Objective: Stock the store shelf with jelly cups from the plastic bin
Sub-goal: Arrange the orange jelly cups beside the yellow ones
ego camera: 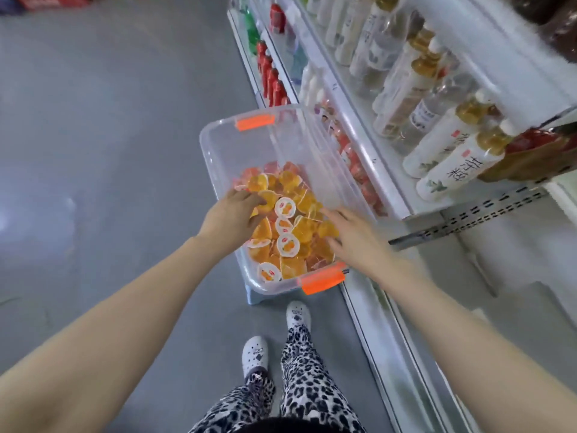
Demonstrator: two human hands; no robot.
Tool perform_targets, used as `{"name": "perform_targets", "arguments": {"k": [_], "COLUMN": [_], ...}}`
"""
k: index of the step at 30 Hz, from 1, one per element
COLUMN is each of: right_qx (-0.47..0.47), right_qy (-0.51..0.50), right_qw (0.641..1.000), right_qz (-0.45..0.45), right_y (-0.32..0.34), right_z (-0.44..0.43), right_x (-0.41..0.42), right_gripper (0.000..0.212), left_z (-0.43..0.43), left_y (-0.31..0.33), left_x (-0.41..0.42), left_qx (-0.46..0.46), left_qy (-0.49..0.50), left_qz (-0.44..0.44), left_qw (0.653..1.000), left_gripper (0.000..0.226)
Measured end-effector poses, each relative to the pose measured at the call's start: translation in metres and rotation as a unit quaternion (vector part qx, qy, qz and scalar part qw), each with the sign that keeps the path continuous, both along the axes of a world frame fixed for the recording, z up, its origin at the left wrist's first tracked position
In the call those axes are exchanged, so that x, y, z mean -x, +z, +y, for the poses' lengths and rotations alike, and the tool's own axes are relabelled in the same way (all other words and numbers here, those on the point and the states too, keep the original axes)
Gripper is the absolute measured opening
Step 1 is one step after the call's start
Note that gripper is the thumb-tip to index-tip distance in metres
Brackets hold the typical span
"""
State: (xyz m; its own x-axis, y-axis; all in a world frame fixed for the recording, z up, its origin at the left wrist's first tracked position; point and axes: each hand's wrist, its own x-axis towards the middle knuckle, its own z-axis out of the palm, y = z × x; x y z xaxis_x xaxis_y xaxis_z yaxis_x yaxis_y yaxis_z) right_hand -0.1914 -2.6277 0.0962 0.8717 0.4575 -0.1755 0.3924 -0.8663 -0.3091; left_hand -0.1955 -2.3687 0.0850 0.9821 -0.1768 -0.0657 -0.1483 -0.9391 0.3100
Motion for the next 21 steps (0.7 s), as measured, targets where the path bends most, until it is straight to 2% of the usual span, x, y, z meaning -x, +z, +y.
{"name": "perform_targets", "arguments": {"k": [3, 10, 16, 21], "right_qx": [0.028, 0.076, 0.085, 0.051], "right_qy": [0.024, 0.075, 0.100, 0.061], "right_qw": [0.996, 0.985, 0.982, 0.991], "right_qz": [0.075, 0.138, 0.137, 0.108], "right_y": [-0.025, -0.073, -0.084, -0.072], "right_z": [0.015, 0.036, 0.046, 0.043], "right_x": [-0.025, -0.063, -0.074, -0.084], "right_gripper": [0.061, 0.062, 0.049, 0.051], "left_z": [0.000, -0.002, -0.004, -0.012], "left_y": [-0.016, -0.028, -0.027, -0.026], "left_x": [-0.003, -0.007, -0.007, -0.015], "left_qx": [-0.030, -0.028, -0.055, -0.167], "left_qy": [0.000, 0.030, 0.034, -0.013], "left_qz": [-0.017, -0.035, -0.022, 0.040], "left_qw": [0.999, 0.999, 0.998, 0.985], "left_gripper": [0.028, 0.026, 0.031, 0.046]}}
